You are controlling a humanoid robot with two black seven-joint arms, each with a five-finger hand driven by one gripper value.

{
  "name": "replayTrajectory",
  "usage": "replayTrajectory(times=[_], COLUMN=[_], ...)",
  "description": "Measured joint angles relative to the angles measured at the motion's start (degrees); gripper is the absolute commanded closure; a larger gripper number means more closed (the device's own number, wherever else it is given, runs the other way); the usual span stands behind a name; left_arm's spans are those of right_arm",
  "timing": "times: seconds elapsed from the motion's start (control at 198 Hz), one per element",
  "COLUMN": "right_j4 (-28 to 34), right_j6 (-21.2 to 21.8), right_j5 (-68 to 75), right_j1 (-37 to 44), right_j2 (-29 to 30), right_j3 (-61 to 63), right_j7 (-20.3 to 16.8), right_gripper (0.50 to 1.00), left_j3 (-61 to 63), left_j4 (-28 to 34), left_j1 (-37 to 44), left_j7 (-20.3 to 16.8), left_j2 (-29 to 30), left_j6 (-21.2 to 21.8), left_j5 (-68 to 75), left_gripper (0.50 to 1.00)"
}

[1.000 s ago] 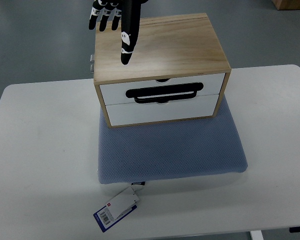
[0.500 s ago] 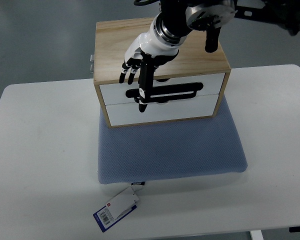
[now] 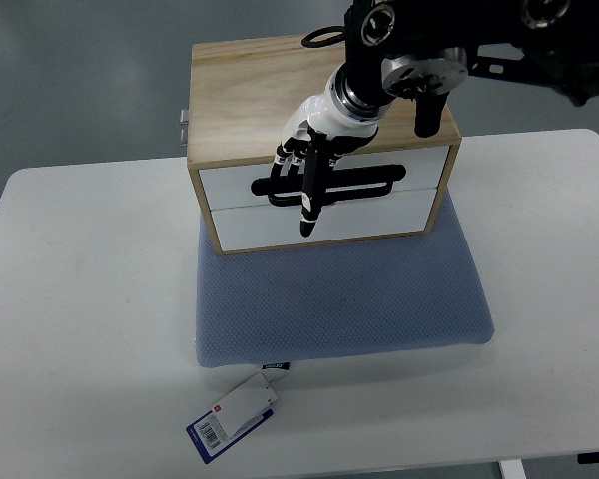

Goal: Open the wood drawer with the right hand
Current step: 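Hook the right hand fingers around the upper drawer's black handle, then pull the upper drawer toward the robot with the right hand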

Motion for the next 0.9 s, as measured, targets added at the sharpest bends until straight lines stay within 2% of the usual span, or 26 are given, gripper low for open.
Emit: replayTrajectory(times=[0.899], right_j4=[-0.5], right_j6=[0.4], right_j5=[-6.0], right_j1=[-4.3], right_j2=[-0.3], right_j3=[-2.5], right_j7=[0.4], right_gripper=[0.556], left_j3=[-0.1], left_j4=[0.4], left_j1=[0.0], left_j7=[0.0], left_j2=[0.0], left_j6=[0.0], left_j5=[0.0], left_gripper=[0.500])
